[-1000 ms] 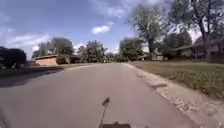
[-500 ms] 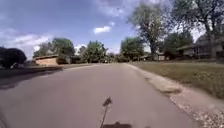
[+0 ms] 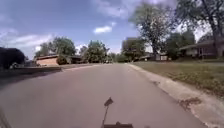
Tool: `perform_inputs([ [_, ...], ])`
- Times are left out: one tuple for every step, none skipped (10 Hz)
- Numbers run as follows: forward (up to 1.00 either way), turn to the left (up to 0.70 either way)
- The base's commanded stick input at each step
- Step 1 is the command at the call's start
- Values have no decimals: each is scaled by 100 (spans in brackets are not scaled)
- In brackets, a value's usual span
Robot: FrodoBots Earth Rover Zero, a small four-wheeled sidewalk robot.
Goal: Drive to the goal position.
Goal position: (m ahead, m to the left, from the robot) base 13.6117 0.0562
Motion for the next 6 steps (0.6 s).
perform_inputs([
  [100, -40],
  [100, -36],
  [100, -20],
  [100, 0],
  [100, 0],
  [100, 0],
])
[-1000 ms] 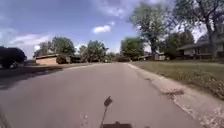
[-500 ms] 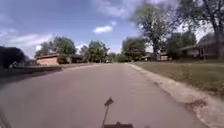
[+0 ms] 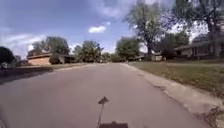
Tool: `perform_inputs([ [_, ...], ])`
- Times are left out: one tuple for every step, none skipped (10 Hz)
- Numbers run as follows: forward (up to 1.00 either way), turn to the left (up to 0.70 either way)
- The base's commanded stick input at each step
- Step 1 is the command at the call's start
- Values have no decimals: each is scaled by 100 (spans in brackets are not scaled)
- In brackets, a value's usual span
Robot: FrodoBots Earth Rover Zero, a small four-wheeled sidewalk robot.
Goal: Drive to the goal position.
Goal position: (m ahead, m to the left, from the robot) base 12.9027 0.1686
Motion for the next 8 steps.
perform_inputs([
  [100, 0],
  [100, 0],
  [100, 0],
  [100, 0],
  [100, 0],
  [100, 0],
  [100, 0],
  [100, 0],
])
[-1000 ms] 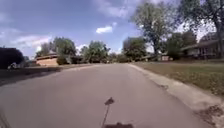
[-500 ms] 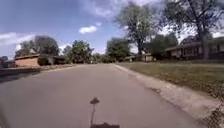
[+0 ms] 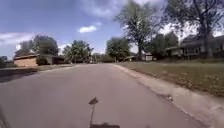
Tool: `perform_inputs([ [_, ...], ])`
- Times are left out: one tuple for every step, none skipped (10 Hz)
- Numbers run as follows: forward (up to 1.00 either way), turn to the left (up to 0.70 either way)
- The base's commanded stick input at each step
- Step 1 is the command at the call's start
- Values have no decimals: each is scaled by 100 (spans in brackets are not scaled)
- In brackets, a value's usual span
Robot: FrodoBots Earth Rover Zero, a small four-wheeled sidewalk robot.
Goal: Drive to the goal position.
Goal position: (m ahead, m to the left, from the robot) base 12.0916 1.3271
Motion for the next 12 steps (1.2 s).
perform_inputs([
  [100, 0],
  [100, 2],
  [100, 31],
  [100, 9],
  [100, 3],
  [100, 2],
  [100, 2],
  [100, 1],
  [100, 0],
  [100, 0],
  [100, 2],
  [100, 1],
])
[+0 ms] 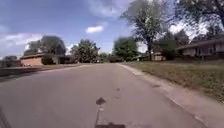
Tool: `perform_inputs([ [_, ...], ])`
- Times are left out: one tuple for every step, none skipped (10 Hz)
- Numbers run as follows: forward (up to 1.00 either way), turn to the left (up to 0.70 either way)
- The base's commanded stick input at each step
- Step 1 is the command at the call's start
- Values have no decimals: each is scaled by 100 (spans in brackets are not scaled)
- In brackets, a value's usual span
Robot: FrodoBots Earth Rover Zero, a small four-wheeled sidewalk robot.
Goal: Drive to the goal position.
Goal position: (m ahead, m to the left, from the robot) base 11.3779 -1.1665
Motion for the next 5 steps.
perform_inputs([
  [100, 0],
  [100, 1],
  [100, 2],
  [100, 2],
  [100, 0],
])
